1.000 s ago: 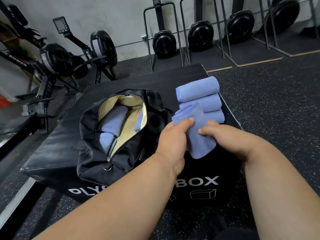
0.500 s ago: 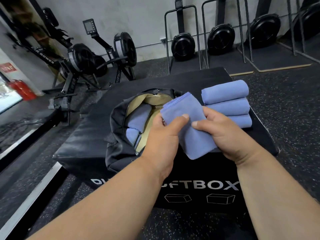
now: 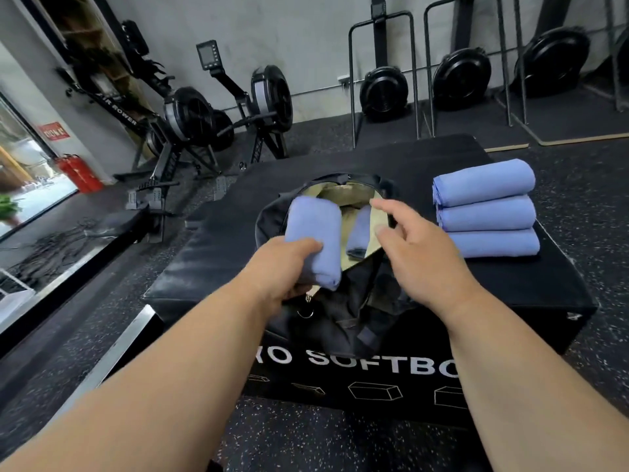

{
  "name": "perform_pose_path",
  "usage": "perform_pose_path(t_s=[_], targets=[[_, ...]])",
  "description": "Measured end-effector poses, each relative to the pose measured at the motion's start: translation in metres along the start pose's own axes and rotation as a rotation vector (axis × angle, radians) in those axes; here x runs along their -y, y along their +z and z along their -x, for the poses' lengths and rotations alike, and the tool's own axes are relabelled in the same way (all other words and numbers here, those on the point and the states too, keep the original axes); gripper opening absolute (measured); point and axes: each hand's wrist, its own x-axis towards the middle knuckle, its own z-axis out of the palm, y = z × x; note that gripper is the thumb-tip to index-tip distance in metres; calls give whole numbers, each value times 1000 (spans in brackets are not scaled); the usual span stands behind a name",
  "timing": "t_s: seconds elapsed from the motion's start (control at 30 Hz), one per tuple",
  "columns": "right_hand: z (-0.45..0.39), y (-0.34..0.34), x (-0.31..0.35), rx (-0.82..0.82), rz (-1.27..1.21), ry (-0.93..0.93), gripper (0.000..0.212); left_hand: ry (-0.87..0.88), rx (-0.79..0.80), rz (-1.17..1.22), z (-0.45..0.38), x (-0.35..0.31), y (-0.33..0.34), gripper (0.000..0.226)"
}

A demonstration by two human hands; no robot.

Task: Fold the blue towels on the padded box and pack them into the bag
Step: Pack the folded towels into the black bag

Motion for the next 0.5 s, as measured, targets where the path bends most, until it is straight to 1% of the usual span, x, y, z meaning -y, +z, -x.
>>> perform_pose_path(t_s=[0.03,0.07,0.1,0.17,0.2,0.3,0.4,0.47,0.5], targets=[[0,3,1,10,102,-8,31,-47,1,-60,-9,4,-5,16],[0,5,2,14,190,-11,24,-72,-4,-107,-16,8,-8,19],[-1,8,1,18,261,-2,22,-82,-2,-145,-23,11,-8,23],[-4,12,-2,22,375,30,30,-77,9,-193,-36,15,-4,29],[-5,14,-4,22,417,40,30,-61,14,-203,-41,16,0,26],[-10,13,-9,47,446,40,22,-2,40,-220,-60,10,11,20],[-11,10,-14,56,427,26,25,61,81,-58,-88,-6,18,21],[-12,8,-17,34,409,27,27,30,55,31,-105,-12,22,14],[-13,6,-19,29,408,25,26,-14,30,37,-112,-9,26,12]])
